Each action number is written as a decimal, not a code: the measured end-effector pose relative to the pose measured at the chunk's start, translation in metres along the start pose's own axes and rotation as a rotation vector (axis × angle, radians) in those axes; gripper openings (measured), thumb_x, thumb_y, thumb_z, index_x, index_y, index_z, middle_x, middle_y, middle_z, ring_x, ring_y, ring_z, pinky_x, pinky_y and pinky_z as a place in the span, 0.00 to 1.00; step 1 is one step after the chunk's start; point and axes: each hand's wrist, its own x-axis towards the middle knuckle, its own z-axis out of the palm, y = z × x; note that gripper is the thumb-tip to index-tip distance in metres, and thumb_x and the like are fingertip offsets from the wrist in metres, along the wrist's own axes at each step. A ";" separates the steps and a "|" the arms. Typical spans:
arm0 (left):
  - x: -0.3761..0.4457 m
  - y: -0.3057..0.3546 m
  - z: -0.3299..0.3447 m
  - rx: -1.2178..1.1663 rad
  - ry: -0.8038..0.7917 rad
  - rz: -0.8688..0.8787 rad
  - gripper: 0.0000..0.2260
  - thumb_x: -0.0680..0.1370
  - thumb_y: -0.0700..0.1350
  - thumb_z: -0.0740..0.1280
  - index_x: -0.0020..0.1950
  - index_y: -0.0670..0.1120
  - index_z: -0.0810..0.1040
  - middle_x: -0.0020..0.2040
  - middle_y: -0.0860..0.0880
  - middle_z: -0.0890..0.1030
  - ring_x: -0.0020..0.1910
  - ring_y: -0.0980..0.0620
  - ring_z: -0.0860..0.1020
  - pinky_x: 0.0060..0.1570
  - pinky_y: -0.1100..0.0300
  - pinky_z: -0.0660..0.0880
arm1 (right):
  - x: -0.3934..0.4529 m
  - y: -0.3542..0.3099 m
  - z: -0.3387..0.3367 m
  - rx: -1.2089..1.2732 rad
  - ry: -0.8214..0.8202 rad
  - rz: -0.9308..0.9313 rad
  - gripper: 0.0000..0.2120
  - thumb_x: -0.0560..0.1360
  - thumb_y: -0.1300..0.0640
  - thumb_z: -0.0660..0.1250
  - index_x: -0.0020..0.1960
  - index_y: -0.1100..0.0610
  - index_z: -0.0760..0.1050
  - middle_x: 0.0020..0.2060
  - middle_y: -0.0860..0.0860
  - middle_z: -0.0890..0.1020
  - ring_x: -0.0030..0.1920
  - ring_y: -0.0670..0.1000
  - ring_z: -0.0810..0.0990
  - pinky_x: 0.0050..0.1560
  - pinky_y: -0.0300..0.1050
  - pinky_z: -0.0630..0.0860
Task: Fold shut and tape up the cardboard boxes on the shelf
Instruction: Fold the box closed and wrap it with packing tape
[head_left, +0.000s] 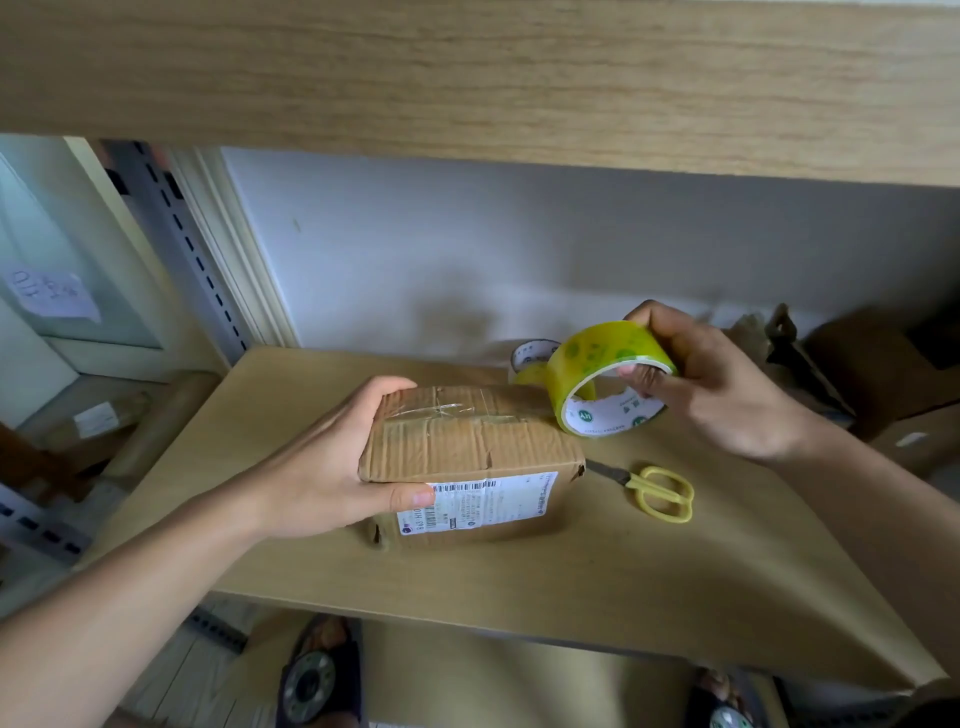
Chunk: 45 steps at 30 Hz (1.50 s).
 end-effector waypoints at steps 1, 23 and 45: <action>0.001 -0.001 0.000 0.018 -0.005 0.009 0.39 0.69 0.60 0.77 0.74 0.61 0.59 0.67 0.69 0.68 0.67 0.72 0.67 0.58 0.80 0.64 | 0.001 -0.001 -0.001 -0.015 0.005 -0.016 0.07 0.78 0.58 0.68 0.52 0.61 0.74 0.37 0.45 0.78 0.39 0.43 0.76 0.41 0.34 0.72; 0.005 -0.003 0.006 0.081 -0.030 0.005 0.38 0.72 0.62 0.75 0.73 0.59 0.56 0.67 0.67 0.66 0.67 0.72 0.65 0.61 0.78 0.64 | -0.003 0.010 -0.021 -0.607 -0.049 0.040 0.17 0.75 0.70 0.64 0.53 0.48 0.72 0.37 0.48 0.81 0.38 0.43 0.80 0.31 0.36 0.73; 0.016 0.051 -0.005 0.881 -0.251 -0.212 0.60 0.69 0.80 0.59 0.82 0.44 0.33 0.83 0.50 0.34 0.82 0.52 0.34 0.80 0.37 0.42 | -0.008 0.032 0.003 -0.701 -0.155 0.015 0.21 0.80 0.62 0.66 0.55 0.38 0.62 0.43 0.44 0.81 0.40 0.46 0.80 0.39 0.48 0.76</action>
